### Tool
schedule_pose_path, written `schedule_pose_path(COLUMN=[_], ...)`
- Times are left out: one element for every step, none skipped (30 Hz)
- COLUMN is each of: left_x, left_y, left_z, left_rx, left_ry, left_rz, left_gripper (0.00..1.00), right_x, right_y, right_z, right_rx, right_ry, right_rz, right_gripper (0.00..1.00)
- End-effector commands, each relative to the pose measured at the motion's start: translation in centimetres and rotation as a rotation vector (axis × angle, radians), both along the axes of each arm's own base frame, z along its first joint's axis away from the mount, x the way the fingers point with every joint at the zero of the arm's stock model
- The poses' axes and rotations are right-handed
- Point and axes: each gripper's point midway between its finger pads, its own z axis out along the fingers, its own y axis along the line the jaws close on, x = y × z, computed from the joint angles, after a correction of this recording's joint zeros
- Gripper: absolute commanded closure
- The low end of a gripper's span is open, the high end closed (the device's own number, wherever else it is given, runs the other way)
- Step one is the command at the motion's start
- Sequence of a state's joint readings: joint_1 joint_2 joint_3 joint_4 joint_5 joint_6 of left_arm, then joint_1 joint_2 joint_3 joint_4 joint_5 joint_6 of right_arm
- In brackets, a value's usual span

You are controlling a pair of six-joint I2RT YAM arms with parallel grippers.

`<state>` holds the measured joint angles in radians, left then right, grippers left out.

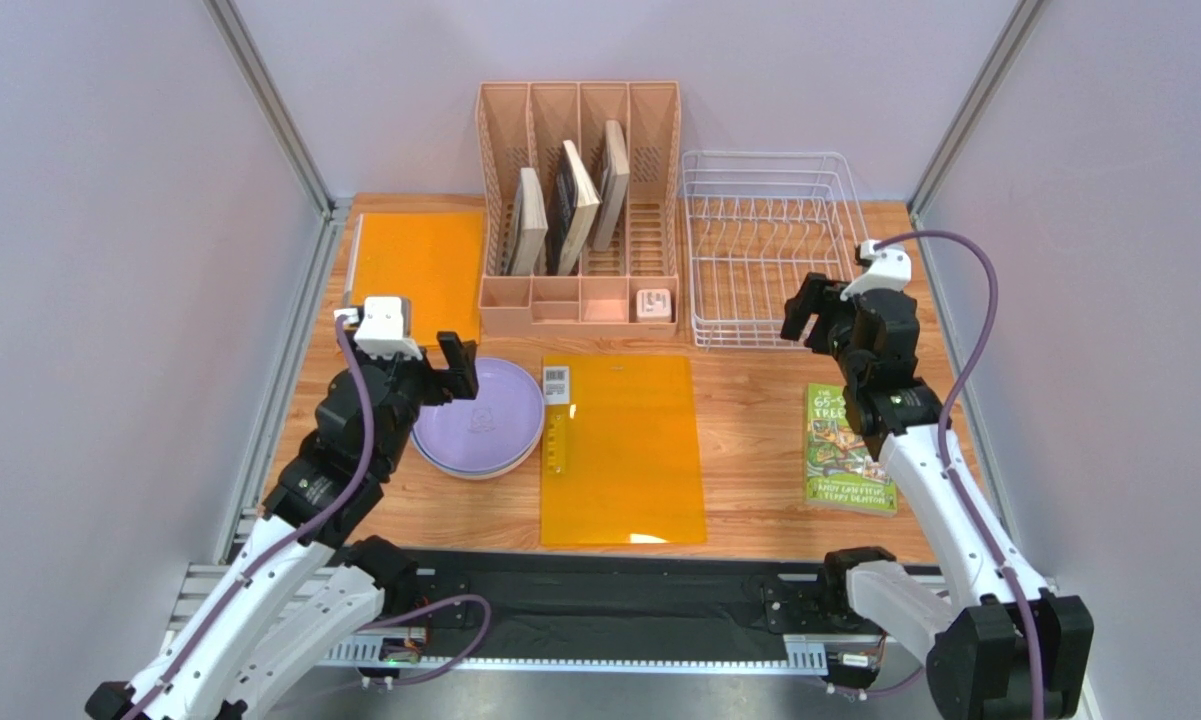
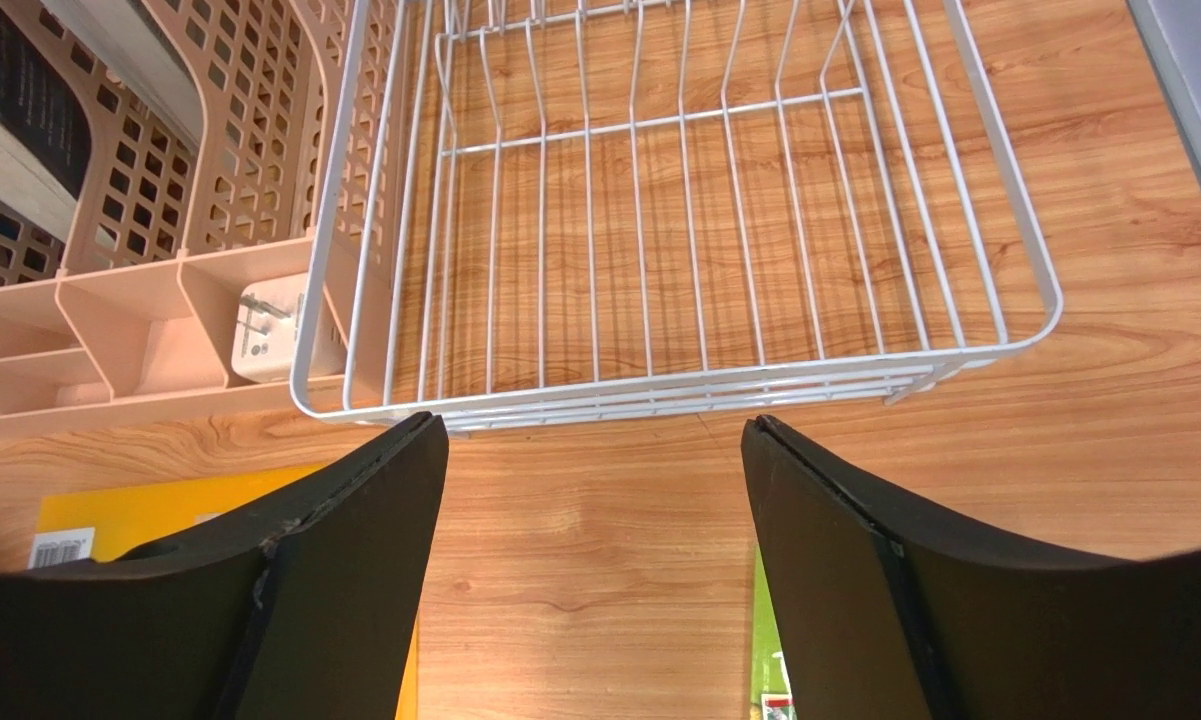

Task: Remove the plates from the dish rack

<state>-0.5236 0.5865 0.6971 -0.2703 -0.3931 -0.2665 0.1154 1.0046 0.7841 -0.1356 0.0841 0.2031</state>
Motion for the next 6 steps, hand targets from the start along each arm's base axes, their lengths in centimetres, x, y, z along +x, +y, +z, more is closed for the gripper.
schedule_pose_path(left_x=[0.6,0.8,0.9,0.9,0.9,0.9], left_y=[-0.8,-0.8,-0.8,-0.8,-0.8,-0.8], left_z=[2.2,2.4,2.3,2.4,2.5,2.5], left_rx=[0.067,0.071,0.076,0.078,0.080,0.083], left_ry=[-0.056,-0.055,-0.053,-0.056,-0.059,-0.061], left_rz=[-0.055,-0.052,-0.051,-0.051,-0.055,-0.052], left_gripper=[0.00,0.00,0.00,0.00,0.00,0.00], right_x=[-0.2,-0.3,-0.6,-0.6,-0.7,-0.9], right_y=[-0.3,-0.4,-0.2,-0.4,-0.4,-0.5], right_z=[2.9,3.1,3.5,3.7,3.8,4.0], right_rx=[-0.036,-0.040,-0.040,-0.042,-0.042,-0.041], right_ry=[-0.125,-0.133,-0.145,-0.151,-0.154,-0.160], right_rz=[0.006,0.005,0.013,0.006,0.006,0.002], right_gripper=[0.22,0.22,0.22,0.22,0.22,0.22])
